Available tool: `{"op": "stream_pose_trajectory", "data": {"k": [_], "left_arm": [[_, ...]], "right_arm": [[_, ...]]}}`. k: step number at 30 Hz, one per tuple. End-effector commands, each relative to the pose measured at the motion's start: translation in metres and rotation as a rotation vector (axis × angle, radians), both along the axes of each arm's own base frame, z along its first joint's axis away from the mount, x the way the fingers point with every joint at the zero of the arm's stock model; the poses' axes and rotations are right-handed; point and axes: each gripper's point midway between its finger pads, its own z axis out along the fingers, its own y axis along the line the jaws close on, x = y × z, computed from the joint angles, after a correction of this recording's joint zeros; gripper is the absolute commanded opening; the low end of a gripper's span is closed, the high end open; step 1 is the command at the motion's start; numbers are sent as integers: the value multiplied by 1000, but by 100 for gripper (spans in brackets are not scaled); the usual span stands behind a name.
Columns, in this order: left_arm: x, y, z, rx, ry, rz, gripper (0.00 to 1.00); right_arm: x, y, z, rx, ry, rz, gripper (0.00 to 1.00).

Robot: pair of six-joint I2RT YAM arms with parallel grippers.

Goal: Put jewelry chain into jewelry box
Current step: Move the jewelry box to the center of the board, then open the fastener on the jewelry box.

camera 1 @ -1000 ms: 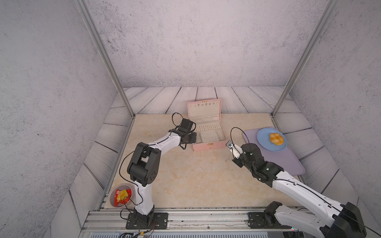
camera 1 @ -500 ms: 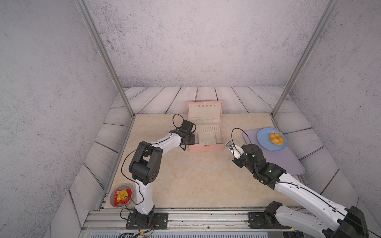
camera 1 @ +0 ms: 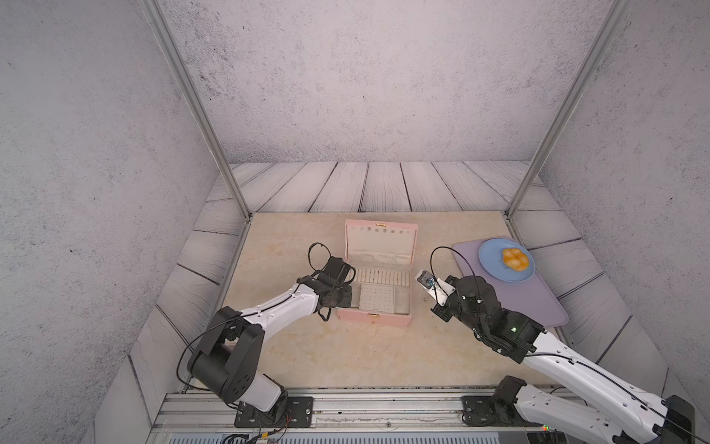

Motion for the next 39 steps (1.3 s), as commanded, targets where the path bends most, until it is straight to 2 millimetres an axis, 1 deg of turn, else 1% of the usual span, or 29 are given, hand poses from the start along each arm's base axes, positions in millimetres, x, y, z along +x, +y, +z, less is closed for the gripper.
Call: {"op": "stream_pose_trajectory", "data": {"k": [1, 3, 5, 6, 8, 9, 11, 15, 17, 19, 21, 25, 27, 30, 33, 35, 39], "left_arm": [[-33, -3, 3, -23, 76, -49, 24], [-29, -2, 26, -21, 6, -70, 37], [-20, 4, 52, 5, -82, -75, 51], [-16, 7, 65, 22, -131, -80, 55], [-6, 10, 95, 41, -246, -107, 58], [-1, 7, 109, 37, -311, -141, 59], [8, -8, 137, 1, -447, -243, 59], [5, -69, 190, -141, -738, -599, 59], [2, -90, 201, -139, -848, -739, 59], [8, -102, 202, -83, -930, -824, 60], [17, -109, 199, -28, -982, -864, 60], [30, -127, 206, 27, -1120, -942, 62], [38, -135, 205, 78, -1172, -977, 61], [50, -145, 198, 150, -1197, -1022, 61], [61, -155, 198, 192, -1218, -1055, 58], [65, -160, 193, 204, -1207, -1077, 57], [77, -165, 185, 215, -1195, -1065, 54]], "right_arm": [[-13, 10, 12, 70, 25, 65, 0], [-17, 12, 16, 92, 24, 84, 0], [-21, 13, 21, 116, 19, 103, 0], [-23, 14, 23, 126, 18, 113, 0], [-26, 16, 26, 145, 15, 132, 0], [-28, 18, 28, 156, 14, 141, 0], [-29, 20, 29, 173, 11, 156, 0], [-31, 25, 29, 196, 15, 175, 0], [-31, 26, 27, 200, 24, 178, 0], [-31, 27, 28, 210, 25, 179, 0], [-32, 28, 29, 223, 27, 184, 0], [-31, 28, 29, 243, 26, 177, 0], [-30, 28, 27, 247, 23, 167, 0], [-29, 27, 28, 246, 20, 160, 0], [-28, 25, 29, 248, 15, 150, 0], [-28, 24, 30, 249, 11, 146, 0], [-27, 23, 30, 247, 9, 141, 0]]}}
